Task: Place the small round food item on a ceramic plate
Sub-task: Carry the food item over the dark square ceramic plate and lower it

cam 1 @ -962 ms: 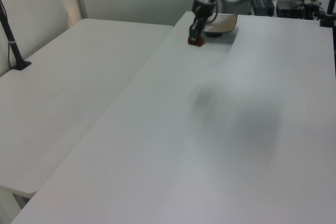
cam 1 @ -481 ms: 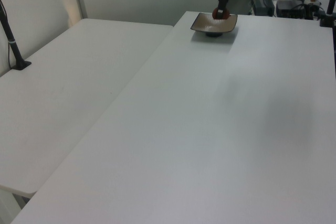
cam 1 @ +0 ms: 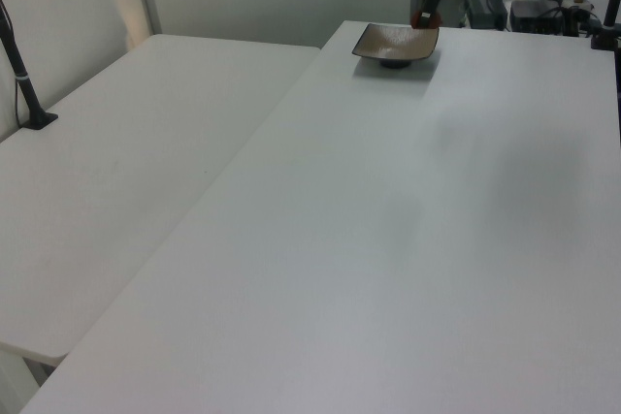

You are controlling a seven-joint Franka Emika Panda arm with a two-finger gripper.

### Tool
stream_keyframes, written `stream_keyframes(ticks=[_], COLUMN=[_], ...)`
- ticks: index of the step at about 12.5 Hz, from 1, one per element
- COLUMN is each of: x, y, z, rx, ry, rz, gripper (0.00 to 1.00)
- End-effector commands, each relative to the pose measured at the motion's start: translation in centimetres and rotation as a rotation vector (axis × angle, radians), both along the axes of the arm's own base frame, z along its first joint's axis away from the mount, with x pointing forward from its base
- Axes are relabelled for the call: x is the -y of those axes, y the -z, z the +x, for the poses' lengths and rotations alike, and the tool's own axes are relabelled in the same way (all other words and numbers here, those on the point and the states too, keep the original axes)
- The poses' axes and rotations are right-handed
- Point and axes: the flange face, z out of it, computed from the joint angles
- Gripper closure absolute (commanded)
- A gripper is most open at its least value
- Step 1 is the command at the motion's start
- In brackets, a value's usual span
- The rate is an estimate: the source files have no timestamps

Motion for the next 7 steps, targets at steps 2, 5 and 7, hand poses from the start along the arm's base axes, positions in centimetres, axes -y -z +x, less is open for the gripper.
stream_keyframes(ticks=[2,5,7], x=[4.8,9.5,12.2], y=[2.8,5.1,7.3], z=[3.1,4.7,5.3], rx=[0.161,0.307,0.352], ry=[0.053,0.124,0.147], rz=[-0.048,-0.106,-0.136], gripper=[0.98,0.98,0.98])
